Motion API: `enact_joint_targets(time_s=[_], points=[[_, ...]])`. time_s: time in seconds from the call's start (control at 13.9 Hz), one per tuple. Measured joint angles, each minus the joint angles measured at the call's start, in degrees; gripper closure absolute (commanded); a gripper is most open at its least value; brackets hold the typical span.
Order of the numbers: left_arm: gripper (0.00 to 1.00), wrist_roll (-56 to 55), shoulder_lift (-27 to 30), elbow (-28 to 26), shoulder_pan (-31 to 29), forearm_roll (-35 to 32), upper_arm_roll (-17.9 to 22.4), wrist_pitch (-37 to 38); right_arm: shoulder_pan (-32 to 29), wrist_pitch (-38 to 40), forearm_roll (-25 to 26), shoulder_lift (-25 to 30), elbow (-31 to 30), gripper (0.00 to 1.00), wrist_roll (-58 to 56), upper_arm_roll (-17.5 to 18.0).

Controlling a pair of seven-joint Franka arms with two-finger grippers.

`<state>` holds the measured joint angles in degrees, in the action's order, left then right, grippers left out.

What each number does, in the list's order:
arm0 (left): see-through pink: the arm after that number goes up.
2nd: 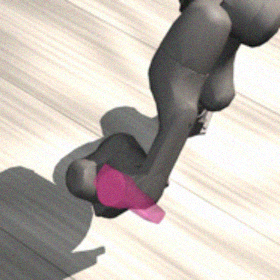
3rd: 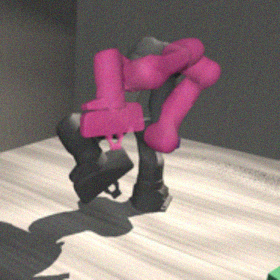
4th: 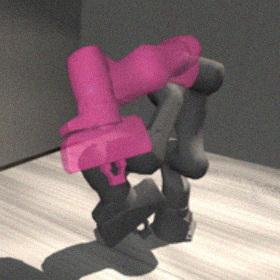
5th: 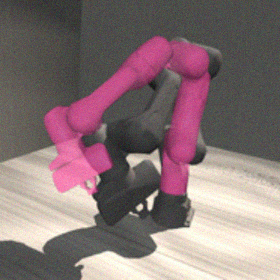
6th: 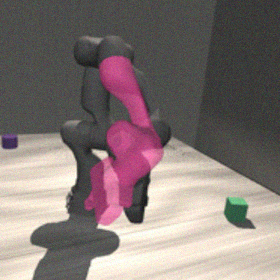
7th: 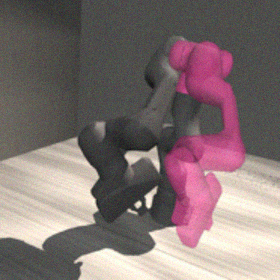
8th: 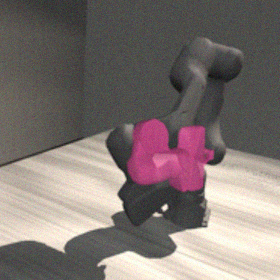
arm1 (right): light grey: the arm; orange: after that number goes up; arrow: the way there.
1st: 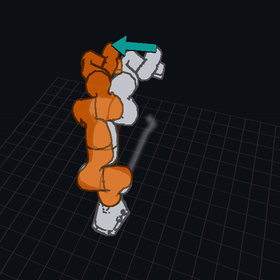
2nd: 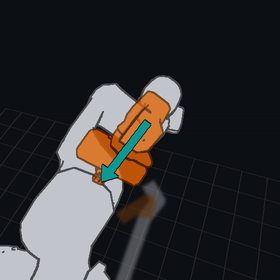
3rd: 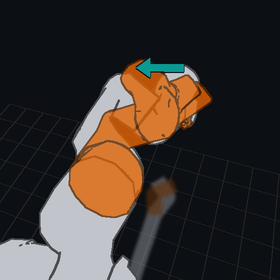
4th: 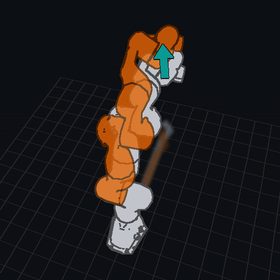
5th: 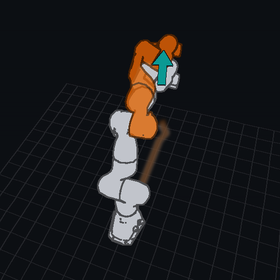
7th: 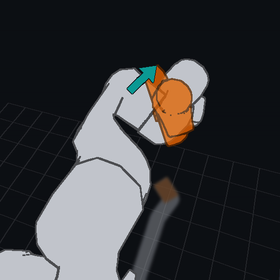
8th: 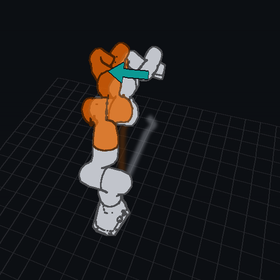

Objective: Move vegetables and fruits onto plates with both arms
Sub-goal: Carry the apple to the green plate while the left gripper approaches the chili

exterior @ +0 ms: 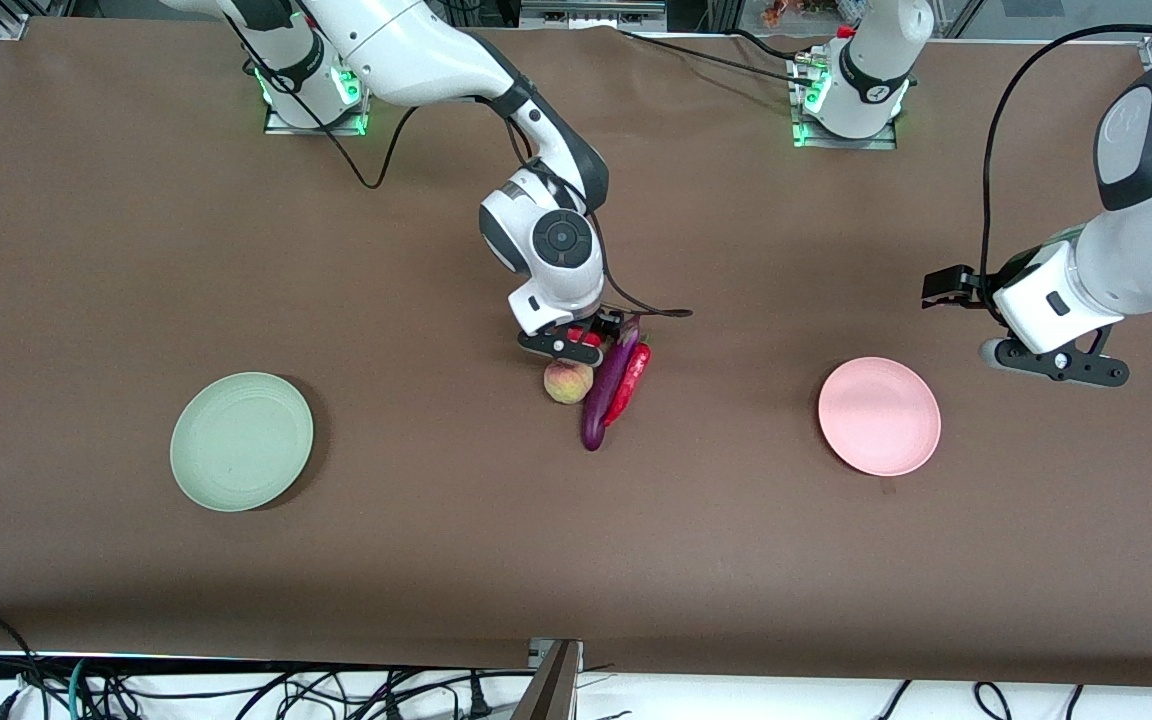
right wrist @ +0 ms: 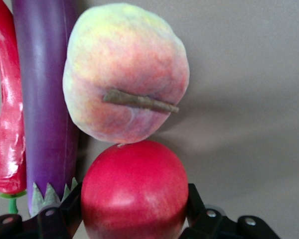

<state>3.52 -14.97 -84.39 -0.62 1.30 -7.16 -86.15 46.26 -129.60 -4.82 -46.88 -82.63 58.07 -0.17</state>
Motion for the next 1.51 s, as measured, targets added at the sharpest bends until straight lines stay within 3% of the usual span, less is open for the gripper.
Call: enact_joint_targets(time_s=[0.36,0.72,1.08,1.51], points=[[0.00,-9.8,-2.2,-0.2,5.1,5.9,-0.9,-0.6,-3.3,13.5,0.0,7.0,1.7,0.69,-7.0,-1.2],[0.00,-19.1,-14.1,-1.7,11.6,8.6,-1.2,-16.4,-14.9,22.8,-0.1,13.0,1.6,0.69,-25.2,-1.6],[0.00,-25.4,-22.8,-4.4,19.5,9.0,-1.4,-33.7,-28.8,23.7,0.0,12.6,0.6,0.69,-46.9,-2.4],[0.00,-31.3,-27.5,-4.3,24.5,9.0,-1.3,-40.7,-41.8,15.6,2.0,6.7,0.0,0.69,-62.6,-2.6]])
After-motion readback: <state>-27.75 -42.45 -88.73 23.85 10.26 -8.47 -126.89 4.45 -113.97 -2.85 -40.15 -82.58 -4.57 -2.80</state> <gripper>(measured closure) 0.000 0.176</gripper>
